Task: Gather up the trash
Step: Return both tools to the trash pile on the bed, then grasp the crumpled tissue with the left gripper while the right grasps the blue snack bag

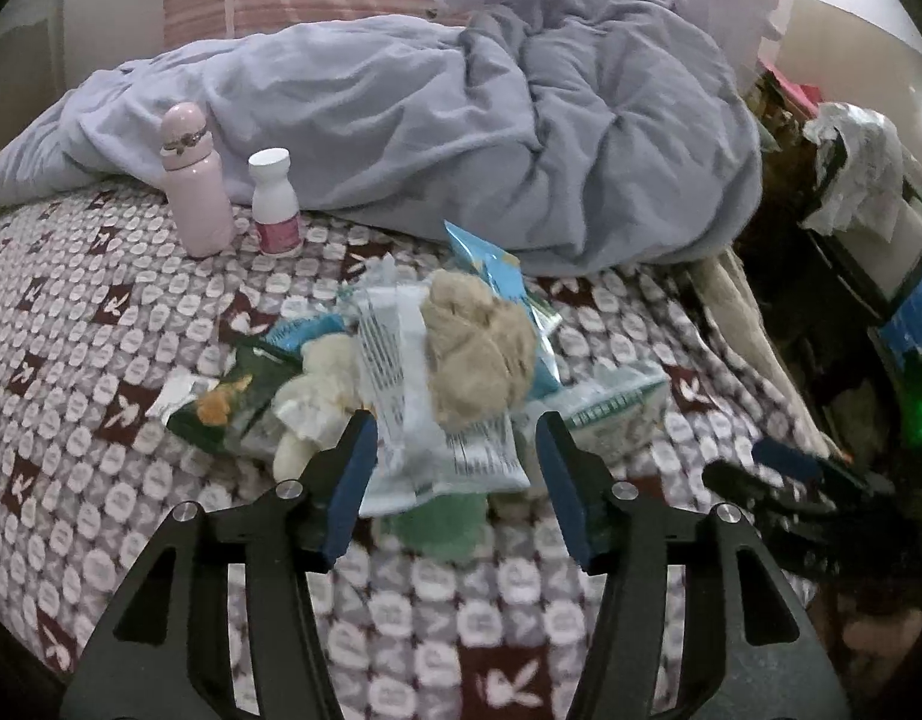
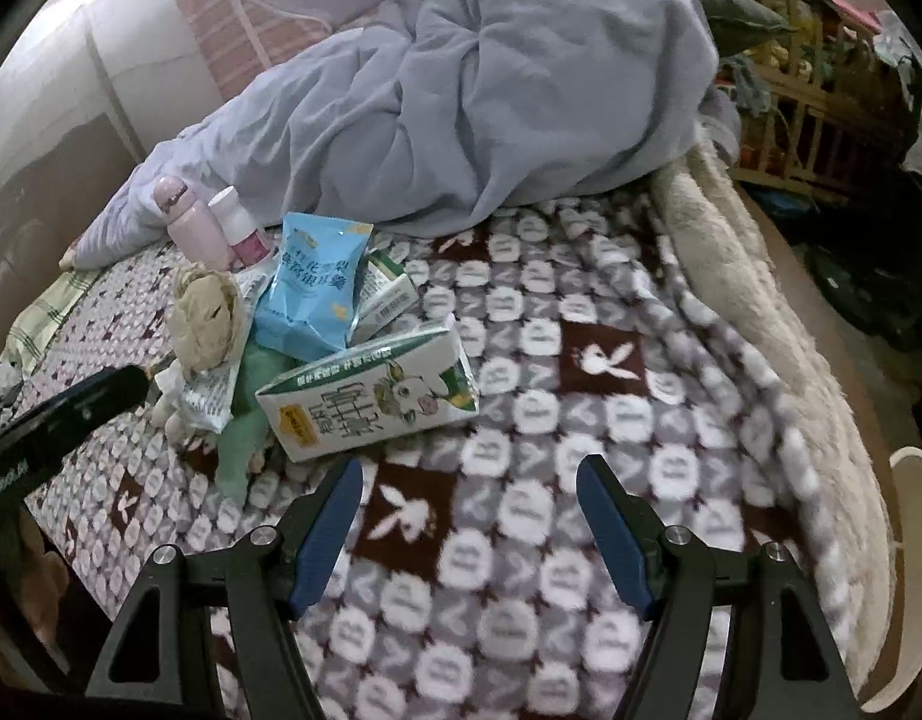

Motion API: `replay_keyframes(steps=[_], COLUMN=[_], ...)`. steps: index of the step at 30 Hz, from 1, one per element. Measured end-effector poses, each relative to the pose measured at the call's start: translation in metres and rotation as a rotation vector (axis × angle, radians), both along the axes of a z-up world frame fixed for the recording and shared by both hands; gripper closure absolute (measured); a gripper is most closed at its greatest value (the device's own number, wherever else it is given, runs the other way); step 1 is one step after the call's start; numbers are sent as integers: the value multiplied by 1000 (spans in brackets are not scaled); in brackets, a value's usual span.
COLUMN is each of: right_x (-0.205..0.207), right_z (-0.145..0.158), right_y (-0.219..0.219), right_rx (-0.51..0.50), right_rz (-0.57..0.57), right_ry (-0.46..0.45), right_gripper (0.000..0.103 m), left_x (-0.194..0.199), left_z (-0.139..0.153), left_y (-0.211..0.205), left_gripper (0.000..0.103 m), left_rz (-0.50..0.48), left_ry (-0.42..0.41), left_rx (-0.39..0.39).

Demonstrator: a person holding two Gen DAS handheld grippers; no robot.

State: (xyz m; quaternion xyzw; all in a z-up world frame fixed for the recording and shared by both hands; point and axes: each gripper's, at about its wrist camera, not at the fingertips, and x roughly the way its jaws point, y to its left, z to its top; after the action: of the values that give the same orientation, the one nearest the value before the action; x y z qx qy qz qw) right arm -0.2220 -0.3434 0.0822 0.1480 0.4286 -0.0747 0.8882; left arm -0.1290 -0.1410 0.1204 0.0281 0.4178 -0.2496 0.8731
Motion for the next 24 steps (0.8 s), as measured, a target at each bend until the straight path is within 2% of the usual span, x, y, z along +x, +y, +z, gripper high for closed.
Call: replay_keyframes(steps=[3, 8, 10, 11, 12, 17, 20, 24], right_x=[5, 11, 16, 18, 21, 46, 64, 105], right_z=[-2, -4, -2, -1, 1, 11, 17, 14], right_y=[0, -3, -4, -4, -4, 3, 10, 24], right_rx=[9, 16, 21, 22, 25, 57, 87, 107], right_rz=[6, 10, 14, 16, 20, 64, 89, 131], right_ry=[-2, 4, -1, -5, -10, -30, -47, -29], right_gripper=[31, 31, 31, 31, 31, 31, 31, 31], left_x=[12, 28, 34, 37, 39, 51, 56, 56], left_z=[-5, -13, -15, -16, -16, -6, 5, 16], left_y=[-12, -34, -36, -35, -34, -7, 13, 29], left_gripper=[49, 49, 51, 68, 78, 83, 83, 83], left_rz=[-8, 4, -20, -31, -35, -30, -6, 6], left_ry=[8, -31, -22, -16, -9, 55, 60, 43], left_rx=[-2, 51, 34, 26, 23, -72, -114, -129])
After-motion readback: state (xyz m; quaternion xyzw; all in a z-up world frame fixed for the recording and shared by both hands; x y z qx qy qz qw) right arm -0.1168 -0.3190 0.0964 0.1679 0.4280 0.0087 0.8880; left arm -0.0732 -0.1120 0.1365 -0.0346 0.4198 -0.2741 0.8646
